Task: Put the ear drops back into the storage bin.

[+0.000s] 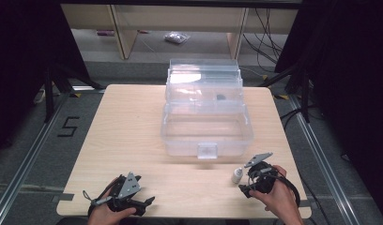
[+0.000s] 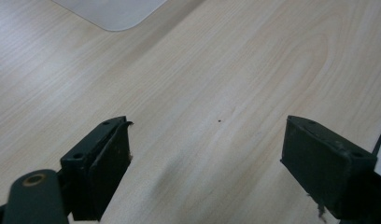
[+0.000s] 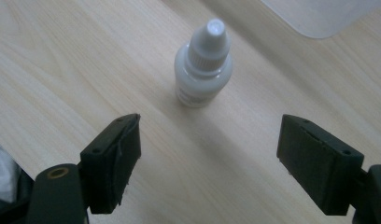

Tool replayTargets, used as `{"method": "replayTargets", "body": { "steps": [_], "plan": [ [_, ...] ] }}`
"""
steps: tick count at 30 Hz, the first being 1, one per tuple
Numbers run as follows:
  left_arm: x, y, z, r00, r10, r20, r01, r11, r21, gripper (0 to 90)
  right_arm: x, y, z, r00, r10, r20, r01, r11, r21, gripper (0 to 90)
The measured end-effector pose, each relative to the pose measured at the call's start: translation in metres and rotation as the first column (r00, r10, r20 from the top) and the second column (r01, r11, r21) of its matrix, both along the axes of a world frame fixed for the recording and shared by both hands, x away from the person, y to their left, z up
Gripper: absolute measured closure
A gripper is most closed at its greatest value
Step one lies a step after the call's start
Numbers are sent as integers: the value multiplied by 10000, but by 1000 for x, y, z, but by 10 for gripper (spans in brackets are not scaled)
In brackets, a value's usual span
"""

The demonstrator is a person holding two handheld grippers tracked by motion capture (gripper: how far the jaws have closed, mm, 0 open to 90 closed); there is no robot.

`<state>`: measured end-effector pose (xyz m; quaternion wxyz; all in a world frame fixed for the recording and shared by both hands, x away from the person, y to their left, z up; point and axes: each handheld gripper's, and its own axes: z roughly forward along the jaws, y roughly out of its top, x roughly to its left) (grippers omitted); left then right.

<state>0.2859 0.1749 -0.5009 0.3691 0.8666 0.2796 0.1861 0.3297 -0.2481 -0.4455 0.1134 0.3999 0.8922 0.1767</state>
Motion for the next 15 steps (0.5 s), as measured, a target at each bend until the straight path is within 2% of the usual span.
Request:
{"method": "replayTargets", "body": {
  "steps": [5, 6, 7, 12, 13, 14, 15],
  "plan": [
    [0, 0, 0, 10000, -9, 4, 9, 10000, 7, 150, 5, 4, 3, 9998, 187, -104, -188, 9997, -124, 231],
    [0, 1, 2, 9999, -79, -73, 81, 9996, 289, 150, 6, 5, 4, 9993, 329, -190, -331, 9994, -91, 232],
    [0, 0, 0, 10000, 4, -8, -4, 10000, 10, 150, 6, 6, 3, 9995, 199, -236, -201, 9998, -82, 233],
    [0, 0, 0, 10000, -2, -23, 2, 10000, 10, 150, 11, 8, 3, 9989, 367, -293, -374, 9991, -210, 243],
    [0, 0, 0, 10000, 17, 0, -17, 10000, 0, 150, 13, 8, 3, 9981, 563, -256, -568, 9982, -198, 246],
    [1, 0, 0, 10000, 38, 26, -38, 10000, -26, 150, 13, 9, 4, 9983, 423, -394, -430, 9989, -185, 248],
    [1, 0, 1, 10000, 27, 32, -27, 10000, -5, 150, 15, 10, 3, 9982, 496, -338, -504, 9985, -212, 252]
  ]
}}
